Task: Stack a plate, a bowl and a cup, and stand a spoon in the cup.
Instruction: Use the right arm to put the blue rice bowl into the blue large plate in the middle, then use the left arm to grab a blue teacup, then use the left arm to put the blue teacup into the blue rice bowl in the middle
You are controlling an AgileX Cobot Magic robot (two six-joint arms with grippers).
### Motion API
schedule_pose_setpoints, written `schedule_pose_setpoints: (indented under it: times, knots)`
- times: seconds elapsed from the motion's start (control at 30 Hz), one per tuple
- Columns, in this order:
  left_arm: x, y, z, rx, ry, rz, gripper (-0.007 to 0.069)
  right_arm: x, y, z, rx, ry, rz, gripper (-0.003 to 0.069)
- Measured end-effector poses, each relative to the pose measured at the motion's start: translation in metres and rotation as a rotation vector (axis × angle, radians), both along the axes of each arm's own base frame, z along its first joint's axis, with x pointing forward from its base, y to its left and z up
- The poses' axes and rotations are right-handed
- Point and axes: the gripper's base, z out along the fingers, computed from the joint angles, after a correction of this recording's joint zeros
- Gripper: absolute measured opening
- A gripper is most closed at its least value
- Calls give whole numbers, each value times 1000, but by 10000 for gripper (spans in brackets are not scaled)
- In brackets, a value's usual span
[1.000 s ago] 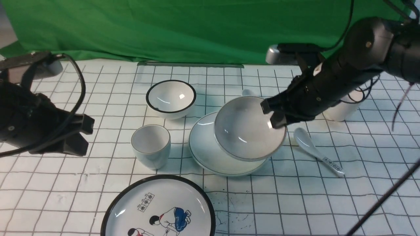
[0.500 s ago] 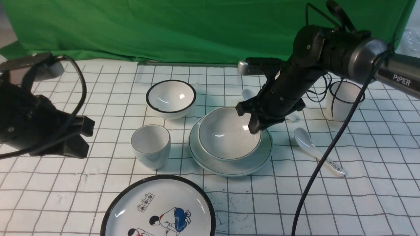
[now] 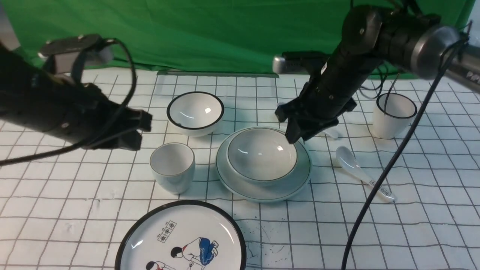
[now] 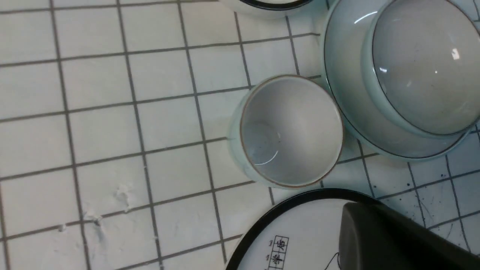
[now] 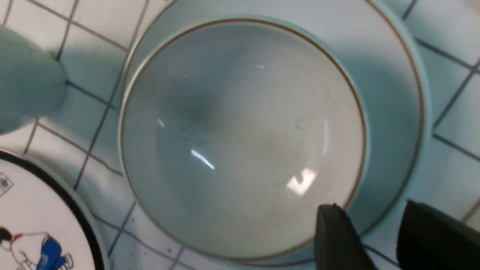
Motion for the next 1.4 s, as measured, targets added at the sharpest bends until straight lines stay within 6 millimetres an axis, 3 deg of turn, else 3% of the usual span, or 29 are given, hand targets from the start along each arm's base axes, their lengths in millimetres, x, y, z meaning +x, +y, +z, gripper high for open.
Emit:
schedule_pose_setpoints:
  times: [0.03, 0.17, 0.3, 0.33, 0.4, 0.43, 0.5, 0.6, 0.67, 0.73, 0.83, 0.9, 0.97, 1.1, 1.2, 1.33, 1.4]
  knots:
    - [10, -7, -3, 10, 30, -10, 4, -7, -6, 22, -28, -43, 13, 250]
    - [44, -20, -18, 57, 94, 12, 31, -31, -30, 73, -144, -126, 10, 240]
    - [61, -21, -27, 116, 106, 16, 92, -46, -42, 101, -171, -205, -15, 242]
    - [70, -20, -34, 150, 115, 19, 144, -54, -47, 112, -174, -235, -22, 242]
    - [74, -20, -39, 172, 118, 18, 198, -61, -50, 118, -172, -245, -29, 242]
    - [81, -20, -50, 193, 129, 14, 286, -73, -55, 129, -162, -266, -40, 242]
    - [83, -20, -56, 201, 137, 12, 335, -79, -58, 132, -161, -271, -41, 242]
    - [90, -22, -76, 218, 179, 8, 474, -95, -64, 142, -152, -293, -46, 242]
    - [92, -22, -85, 224, 201, 7, 496, -101, -67, 145, -149, -299, -47, 242]
    - [93, -23, -93, 228, 221, 5, 487, -104, -68, 147, -148, -305, -48, 242]
    - [92, -23, -97, 225, 254, 5, 404, -105, -69, 148, -147, -306, -48, 242]
    - [90, -23, -97, 228, 282, 2, 202, -105, -69, 148, -148, -306, -48, 242]
    - [90, -23, -93, 233, 282, -7, 72, -105, -69, 148, -148, -306, -48, 242]
    - [88, -23, -73, 228, 258, -11, 42, -105, -69, 148, -148, -306, -48, 241]
    - [89, -28, -36, 159, 179, -10, 42, -105, -69, 148, -148, -306, -48, 241]
    - [90, -51, -6, 91, 100, -55, 42, -105, -69, 148, -148, -306, -48, 241]
    - [92, -69, -1, 92, 80, -101, 42, -105, -69, 148, -148, -307, -48, 241]
